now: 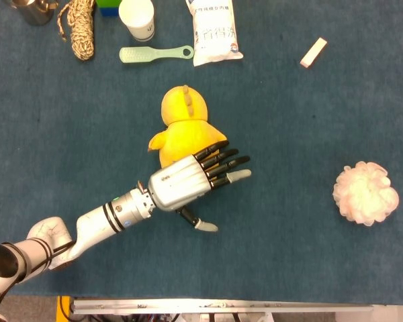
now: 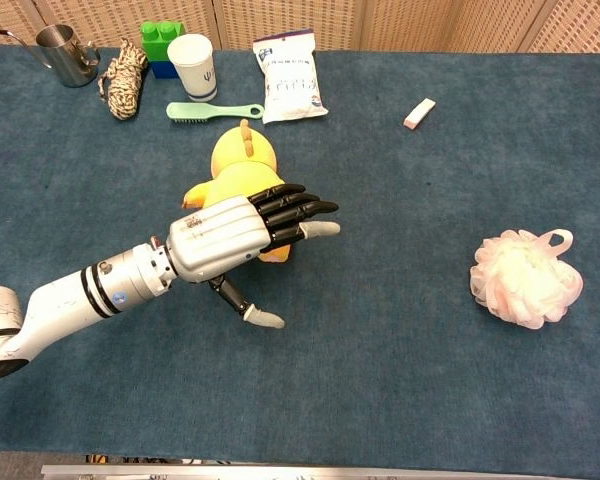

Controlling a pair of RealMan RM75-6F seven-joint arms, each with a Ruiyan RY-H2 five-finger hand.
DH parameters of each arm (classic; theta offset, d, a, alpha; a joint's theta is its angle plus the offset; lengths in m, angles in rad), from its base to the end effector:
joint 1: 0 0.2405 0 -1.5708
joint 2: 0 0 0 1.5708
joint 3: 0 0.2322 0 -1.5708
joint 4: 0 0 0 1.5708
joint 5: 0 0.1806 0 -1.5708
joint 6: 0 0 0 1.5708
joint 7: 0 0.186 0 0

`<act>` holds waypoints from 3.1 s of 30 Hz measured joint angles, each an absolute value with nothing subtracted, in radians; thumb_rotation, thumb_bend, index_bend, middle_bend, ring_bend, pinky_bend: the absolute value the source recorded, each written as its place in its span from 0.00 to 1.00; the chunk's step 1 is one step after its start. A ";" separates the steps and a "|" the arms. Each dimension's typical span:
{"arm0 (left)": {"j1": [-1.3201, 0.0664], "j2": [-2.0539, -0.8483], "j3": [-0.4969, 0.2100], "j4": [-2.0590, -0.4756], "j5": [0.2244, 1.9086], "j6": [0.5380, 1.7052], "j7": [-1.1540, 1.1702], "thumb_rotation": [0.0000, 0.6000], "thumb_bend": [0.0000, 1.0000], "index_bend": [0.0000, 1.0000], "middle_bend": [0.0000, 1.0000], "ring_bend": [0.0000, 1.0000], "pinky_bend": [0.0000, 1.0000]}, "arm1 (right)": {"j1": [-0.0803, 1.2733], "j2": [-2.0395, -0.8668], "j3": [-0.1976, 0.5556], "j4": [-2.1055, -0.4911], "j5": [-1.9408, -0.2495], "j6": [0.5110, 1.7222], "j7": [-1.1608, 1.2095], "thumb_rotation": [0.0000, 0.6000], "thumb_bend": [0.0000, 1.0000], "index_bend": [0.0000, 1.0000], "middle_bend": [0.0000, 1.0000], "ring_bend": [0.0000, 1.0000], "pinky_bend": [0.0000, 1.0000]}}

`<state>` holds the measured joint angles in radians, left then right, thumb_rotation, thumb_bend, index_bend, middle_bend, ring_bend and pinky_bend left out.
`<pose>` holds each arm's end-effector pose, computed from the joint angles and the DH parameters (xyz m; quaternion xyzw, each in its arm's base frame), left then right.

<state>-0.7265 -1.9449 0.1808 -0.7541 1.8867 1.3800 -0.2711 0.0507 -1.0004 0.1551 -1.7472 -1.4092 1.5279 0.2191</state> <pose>-0.0938 0.2663 -0.0899 -0.8327 -0.1819 -0.4930 0.1748 -0.2679 -0.2246 0.2290 0.4877 -0.4320 0.4843 0.5839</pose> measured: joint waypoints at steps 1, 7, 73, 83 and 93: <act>-0.726 -1.946 0.180 -0.748 1.883 1.377 -0.275 0.39 0.06 0.05 0.00 0.01 0.00 | 0.051 -1.001 0.155 -1.746 -1.409 1.527 0.220 1.00 0.13 0.13 0.28 0.16 0.22; -0.724 -1.953 0.158 -0.719 1.852 1.364 -0.295 0.38 0.06 0.05 0.00 0.01 0.00 | 0.052 -1.004 0.155 -1.743 -1.411 1.523 0.221 1.00 0.13 0.13 0.28 0.16 0.22; -0.556 -1.488 0.043 -1.240 1.571 1.365 -0.191 0.95 0.06 0.05 0.00 0.01 0.00 | 0.084 -1.041 0.141 -1.654 -1.445 1.469 0.221 1.00 0.17 0.13 0.28 0.16 0.22; -0.421 -1.331 0.045 -1.411 1.457 1.377 -0.125 1.00 0.05 0.05 0.01 0.02 0.00 | 0.111 -1.084 0.127 -1.568 -1.484 1.456 0.162 1.00 0.17 0.13 0.30 0.17 0.22; -0.293 -1.247 0.035 -1.541 1.358 1.429 -0.074 1.00 0.05 0.05 0.04 0.04 0.00 | 0.122 -1.113 0.119 -1.535 -1.491 1.453 0.174 1.00 0.17 0.13 0.31 0.17 0.22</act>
<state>-0.2929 -1.2472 0.0354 -1.5412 1.3583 1.4292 -0.0743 0.1217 -1.1125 0.1186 -1.5351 -1.4907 1.4527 0.1741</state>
